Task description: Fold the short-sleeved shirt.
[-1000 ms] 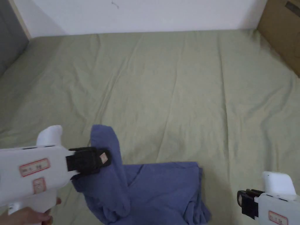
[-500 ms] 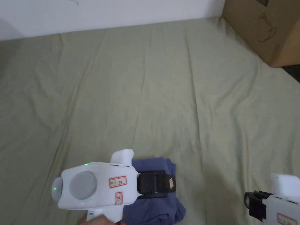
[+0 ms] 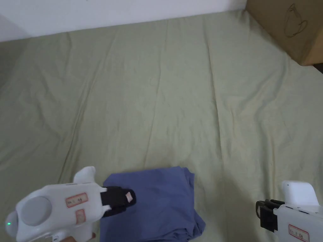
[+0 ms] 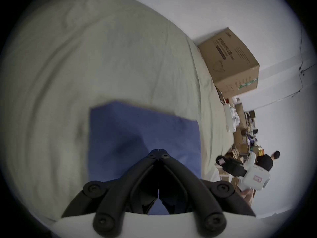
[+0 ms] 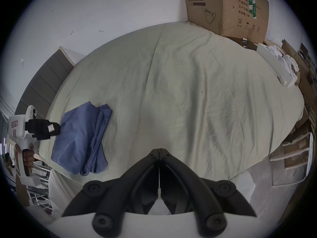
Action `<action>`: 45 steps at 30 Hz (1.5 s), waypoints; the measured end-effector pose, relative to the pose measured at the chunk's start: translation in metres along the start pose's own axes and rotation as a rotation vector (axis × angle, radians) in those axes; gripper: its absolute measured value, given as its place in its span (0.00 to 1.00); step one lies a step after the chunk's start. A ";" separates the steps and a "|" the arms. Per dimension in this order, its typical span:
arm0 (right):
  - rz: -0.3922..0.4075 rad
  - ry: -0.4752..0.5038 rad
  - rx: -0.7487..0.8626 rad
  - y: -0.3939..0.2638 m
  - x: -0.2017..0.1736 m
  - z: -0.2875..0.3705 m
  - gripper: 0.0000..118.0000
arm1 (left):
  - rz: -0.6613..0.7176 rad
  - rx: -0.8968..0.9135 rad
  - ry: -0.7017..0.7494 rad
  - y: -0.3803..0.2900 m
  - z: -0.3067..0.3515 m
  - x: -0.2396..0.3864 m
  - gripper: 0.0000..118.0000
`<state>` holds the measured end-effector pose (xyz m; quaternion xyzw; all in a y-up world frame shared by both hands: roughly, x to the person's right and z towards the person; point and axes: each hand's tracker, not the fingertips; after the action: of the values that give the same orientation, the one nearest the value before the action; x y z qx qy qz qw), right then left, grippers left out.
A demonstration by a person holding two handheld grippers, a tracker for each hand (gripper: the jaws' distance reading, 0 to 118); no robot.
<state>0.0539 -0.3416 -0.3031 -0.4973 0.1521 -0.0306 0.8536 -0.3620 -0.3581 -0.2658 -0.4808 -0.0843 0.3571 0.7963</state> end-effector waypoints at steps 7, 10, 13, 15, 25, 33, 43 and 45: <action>-0.006 -0.010 -0.010 -0.001 0.007 0.001 0.00 | -0.085 -0.180 -0.109 -0.031 -0.074 0.055 0.00; -0.010 -0.019 -0.007 -0.001 0.010 0.006 0.00 | -0.129 -0.252 -0.102 -0.043 -0.099 0.073 0.00; -0.016 -0.021 -0.001 -0.002 0.012 0.009 0.00 | -0.130 -0.293 -0.161 -0.047 -0.114 0.082 0.00; -0.007 -0.027 -0.001 -0.001 0.011 0.011 0.00 | -0.172 -0.278 -0.140 -0.049 -0.116 0.084 0.00; 0.065 0.052 0.020 0.018 -0.022 0.013 0.00 | -0.054 0.006 -0.196 -0.022 0.004 0.036 0.00; 0.244 0.273 -0.018 0.043 -0.111 -0.013 0.00 | 0.099 0.171 -0.101 -0.037 0.090 -0.053 0.00; 0.394 0.270 -0.183 0.031 -0.167 -0.091 0.00 | 0.330 0.222 -0.200 -0.059 0.083 -0.112 0.76; 0.353 0.289 -0.193 0.034 -0.163 -0.090 0.00 | 0.331 0.212 -0.196 -0.054 0.072 -0.110 0.89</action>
<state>-0.1305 -0.3667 -0.3361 -0.5325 0.3592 0.0629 0.7638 -0.4507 -0.3945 -0.1605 -0.3646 -0.0431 0.5348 0.7610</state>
